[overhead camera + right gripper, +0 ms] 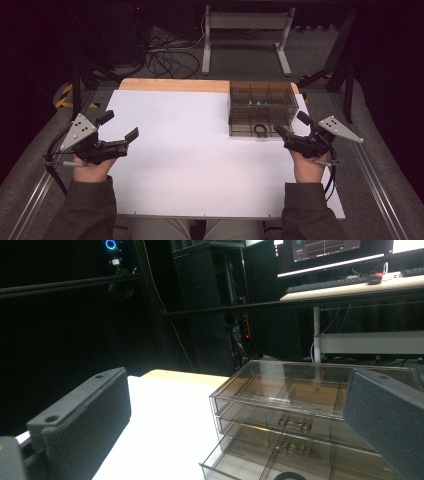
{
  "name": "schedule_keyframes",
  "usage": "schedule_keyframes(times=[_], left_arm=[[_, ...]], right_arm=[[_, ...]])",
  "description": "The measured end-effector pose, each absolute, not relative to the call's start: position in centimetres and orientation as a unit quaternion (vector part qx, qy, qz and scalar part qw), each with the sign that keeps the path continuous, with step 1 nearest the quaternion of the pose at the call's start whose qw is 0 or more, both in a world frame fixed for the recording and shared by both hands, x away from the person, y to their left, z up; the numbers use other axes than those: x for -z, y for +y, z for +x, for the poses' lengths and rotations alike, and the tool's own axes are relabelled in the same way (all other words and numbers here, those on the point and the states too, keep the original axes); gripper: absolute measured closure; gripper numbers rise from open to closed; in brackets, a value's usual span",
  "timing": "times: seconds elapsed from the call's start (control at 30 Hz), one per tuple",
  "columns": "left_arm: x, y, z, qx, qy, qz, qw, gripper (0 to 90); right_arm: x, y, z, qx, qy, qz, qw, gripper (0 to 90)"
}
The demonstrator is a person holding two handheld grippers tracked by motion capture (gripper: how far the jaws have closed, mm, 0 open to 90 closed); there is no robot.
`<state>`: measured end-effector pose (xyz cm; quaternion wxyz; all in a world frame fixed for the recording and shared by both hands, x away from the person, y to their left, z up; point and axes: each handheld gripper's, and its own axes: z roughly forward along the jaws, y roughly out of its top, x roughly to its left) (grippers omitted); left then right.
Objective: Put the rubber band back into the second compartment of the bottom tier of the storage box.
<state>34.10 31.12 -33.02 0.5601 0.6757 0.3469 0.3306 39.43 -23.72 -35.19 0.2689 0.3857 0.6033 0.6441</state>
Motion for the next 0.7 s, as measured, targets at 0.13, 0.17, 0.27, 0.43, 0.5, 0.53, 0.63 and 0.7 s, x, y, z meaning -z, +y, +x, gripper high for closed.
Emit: schedule_keyframes(times=[0.13, 0.17, 0.27, 0.43, 0.5, 0.53, 0.63, 0.7], left_arm=[[33.04, 31.12, 34.14, -0.33, 0.347, 0.677, 0.559, 6.4], [33.03, 31.12, 34.13, -0.33, 0.347, 0.676, 0.56, 6.3], [32.98, 31.2, 34.11, -0.332, 0.346, 0.675, 0.56, 6.4], [32.95, 31.31, 34.11, -0.332, 0.347, 0.675, 0.56, 6.4], [32.97, 31.28, 34.13, -0.332, 0.347, 0.675, 0.56, 6.4], [32.98, 31.27, 34.13, -0.332, 0.347, 0.675, 0.56, 6.4], [32.99, 31.29, 34.15, -0.331, 0.347, 0.675, 0.56, 6.4], [32.99, 31.32, 34.14, -0.331, 0.348, 0.675, 0.56, 6.4]], right_arm=[[35.27, -23.93, 39.44, -0.646, 0.599, 0.388, 0.27, 0.0], [35.27, -23.95, 39.44, -0.647, 0.599, 0.388, 0.269, 0.0], [35.31, -23.95, 39.44, -0.646, 0.6, 0.385, 0.271, 0.0], [35.33, -23.91, 39.41, -0.646, 0.6, 0.386, 0.27, 0.0], [35.33, -23.92, 39.4, -0.647, 0.599, 0.387, 0.27, 0.0], [35.33, -23.92, 39.41, -0.647, 0.6, 0.386, 0.271, 0.0], [35.33, -23.87, 39.4, -0.646, 0.601, 0.384, 0.272, 0.0], [35.35, -23.8, 39.45, -0.645, 0.603, 0.386, 0.268, 0.0]])
